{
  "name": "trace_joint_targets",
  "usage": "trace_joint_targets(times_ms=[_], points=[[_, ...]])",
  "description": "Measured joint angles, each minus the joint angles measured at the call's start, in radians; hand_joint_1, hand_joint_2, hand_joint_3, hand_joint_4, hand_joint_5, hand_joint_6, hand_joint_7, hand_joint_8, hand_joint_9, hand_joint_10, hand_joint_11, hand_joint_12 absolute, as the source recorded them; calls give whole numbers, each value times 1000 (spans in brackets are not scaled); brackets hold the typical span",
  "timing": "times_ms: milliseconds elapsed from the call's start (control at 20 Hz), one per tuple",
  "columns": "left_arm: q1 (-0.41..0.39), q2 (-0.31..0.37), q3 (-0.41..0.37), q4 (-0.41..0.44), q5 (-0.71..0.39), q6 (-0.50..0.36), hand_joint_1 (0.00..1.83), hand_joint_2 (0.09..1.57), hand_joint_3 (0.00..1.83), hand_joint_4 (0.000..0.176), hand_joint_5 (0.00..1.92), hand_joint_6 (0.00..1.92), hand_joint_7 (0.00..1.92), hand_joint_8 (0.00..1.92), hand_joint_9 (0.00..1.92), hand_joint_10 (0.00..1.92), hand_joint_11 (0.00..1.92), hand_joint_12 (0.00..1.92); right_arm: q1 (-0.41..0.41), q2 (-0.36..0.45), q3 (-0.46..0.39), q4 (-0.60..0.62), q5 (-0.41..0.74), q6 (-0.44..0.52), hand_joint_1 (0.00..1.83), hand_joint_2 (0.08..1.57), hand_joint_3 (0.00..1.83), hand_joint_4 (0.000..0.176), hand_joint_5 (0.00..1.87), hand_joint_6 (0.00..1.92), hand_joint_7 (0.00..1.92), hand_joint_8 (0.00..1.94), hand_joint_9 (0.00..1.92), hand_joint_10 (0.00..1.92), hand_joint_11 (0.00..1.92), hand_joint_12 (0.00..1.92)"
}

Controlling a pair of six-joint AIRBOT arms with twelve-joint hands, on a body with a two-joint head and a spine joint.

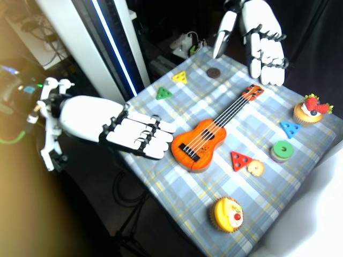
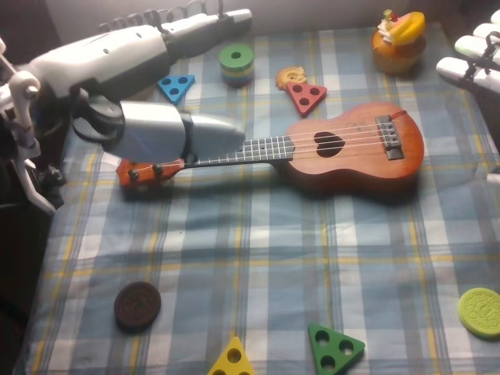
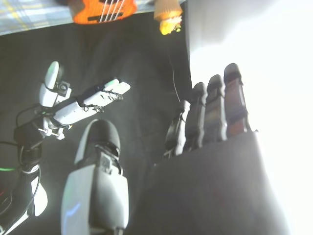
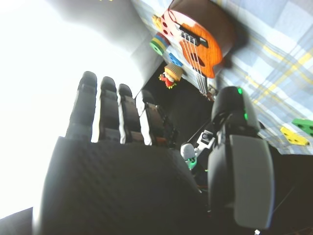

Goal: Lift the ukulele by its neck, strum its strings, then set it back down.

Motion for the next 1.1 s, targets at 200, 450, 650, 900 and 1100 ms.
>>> trace_joint_targets(times_ms=[200, 450, 650, 900, 1100], points=[[29, 0, 0, -28, -32, 1, 520, 1227, 3, 26, 5, 0, 2, 0, 3, 0, 0, 13, 0, -2, -5, 9, 4, -8, 276, 1300, 9, 0, 0, 0, 0, 0, 0, 0, 0, 0], [45, -63, 53, -135, 11, 97, 704, 1122, 0, 59, 6, 2, 33, 10, 46, 18, 17, 12, 0, -15, -6, 8, 6, -12, 265, 1300, 5, 0, 0, 0, 0, 0, 0, 0, 0, 0], [46, -122, 97, -250, 87, 230, 771, 1054, 0, 77, 94, 9, 108, 5, 115, 16, 0, 347, 0, -23, 5, 26, 8, -16, 396, 1319, 5, 0, 0, 0, 0, 0, 0, 0, 0, 0], [77, -194, 159, -431, 139, 388, 931, 1024, 0, 44, 253, 14, 197, 9, 178, 19, 0, 513, -1, -23, 5, 26, 8, -15, 493, 1320, 1, 0, 0, 0, 0, 0, 0, 0, 0, 0], [101, -239, 200, -508, 148, 434, 956, 1096, 9, 58, 404, 44, 430, 61, 387, 76, 0, 1159, -1, -24, 5, 26, 9, -15, 498, 1328, 3, 0, 0, 0, 0, 0, 0, 0, 0, 0]])
